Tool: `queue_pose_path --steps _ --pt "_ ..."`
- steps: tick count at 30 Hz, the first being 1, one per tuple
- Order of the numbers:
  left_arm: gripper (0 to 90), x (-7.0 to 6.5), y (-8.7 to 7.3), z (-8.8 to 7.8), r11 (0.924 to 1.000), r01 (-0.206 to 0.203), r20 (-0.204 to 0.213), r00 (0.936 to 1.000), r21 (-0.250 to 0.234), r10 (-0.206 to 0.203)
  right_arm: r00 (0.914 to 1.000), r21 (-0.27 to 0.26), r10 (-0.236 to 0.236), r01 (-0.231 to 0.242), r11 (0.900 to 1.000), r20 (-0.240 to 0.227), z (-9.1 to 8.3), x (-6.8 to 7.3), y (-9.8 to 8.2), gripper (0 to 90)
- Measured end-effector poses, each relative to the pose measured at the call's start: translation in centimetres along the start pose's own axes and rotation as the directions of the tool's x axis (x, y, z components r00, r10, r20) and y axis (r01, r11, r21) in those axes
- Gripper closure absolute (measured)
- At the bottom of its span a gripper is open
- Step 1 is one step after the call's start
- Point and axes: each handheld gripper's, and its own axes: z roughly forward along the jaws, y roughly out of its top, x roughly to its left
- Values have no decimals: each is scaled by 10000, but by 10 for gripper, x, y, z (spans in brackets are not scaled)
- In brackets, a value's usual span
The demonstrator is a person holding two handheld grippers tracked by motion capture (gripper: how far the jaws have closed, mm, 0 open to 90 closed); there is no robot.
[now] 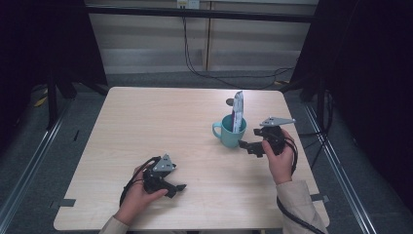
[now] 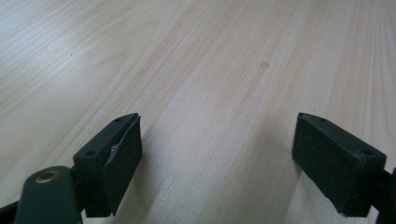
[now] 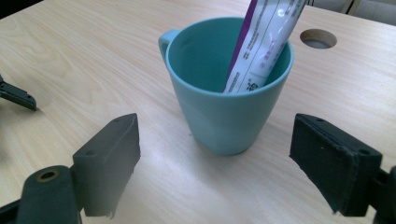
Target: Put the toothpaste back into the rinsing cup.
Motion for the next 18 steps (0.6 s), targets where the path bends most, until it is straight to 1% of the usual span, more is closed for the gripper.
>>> queue_pose_path --steps 10,18 --pt "159 0 0 0 10000 -1 -2 10000 1 1 9992 3 304 -304 9995 -250 3 0 -18 153" --pt "159 0 0 0 10000 0 0 10000 1 0 9986 32 409 -408 9992 -338 3 0 -31 153"
